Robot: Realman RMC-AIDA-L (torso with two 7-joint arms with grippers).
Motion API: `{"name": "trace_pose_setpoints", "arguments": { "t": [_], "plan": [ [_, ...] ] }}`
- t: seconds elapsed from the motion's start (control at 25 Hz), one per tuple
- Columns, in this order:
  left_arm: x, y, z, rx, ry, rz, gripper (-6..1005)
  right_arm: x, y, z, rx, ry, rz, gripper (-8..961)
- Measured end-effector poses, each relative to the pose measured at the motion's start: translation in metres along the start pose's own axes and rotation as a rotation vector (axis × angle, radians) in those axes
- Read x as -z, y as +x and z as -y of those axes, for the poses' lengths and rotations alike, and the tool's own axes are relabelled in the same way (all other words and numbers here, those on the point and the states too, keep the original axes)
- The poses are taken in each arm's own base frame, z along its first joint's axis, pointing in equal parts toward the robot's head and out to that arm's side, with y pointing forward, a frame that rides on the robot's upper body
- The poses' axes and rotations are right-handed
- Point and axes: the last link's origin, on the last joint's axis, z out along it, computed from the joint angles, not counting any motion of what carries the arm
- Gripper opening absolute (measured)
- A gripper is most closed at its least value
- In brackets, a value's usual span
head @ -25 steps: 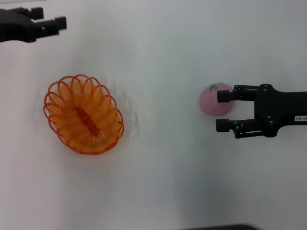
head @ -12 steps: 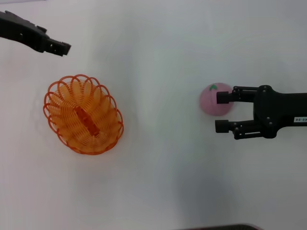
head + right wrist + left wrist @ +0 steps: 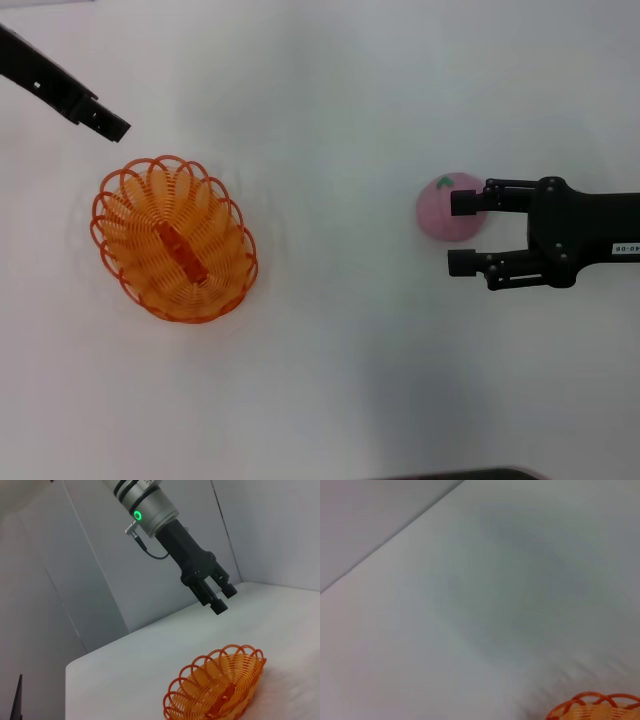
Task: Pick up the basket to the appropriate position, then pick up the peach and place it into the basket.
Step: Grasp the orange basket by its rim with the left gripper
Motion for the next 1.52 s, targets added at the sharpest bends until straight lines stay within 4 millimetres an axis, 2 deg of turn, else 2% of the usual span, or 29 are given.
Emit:
{"name": "trace_pose_setpoints", "arguments": {
  "t": [0.8, 1.0, 1.52],
  "plan": [
    [-0.011, 0.000, -0.002, -0.006, -0.028, 0.051, 734, -0.002, 0.000, 0.002, 0.002, 0.008, -0.002, 855],
    [-0.022, 0.001, -0.003, -0.010, -0.025, 0.054, 733, -0.003, 0.000, 0.002, 0.002, 0.008, -0.005, 855],
    [-0.068, -0.004, -0.006, -0.016, -0.041, 0.111, 730, -0.007, 0.003, 0.003, -0.005, 0.014, -0.015, 854]
  ]
}}
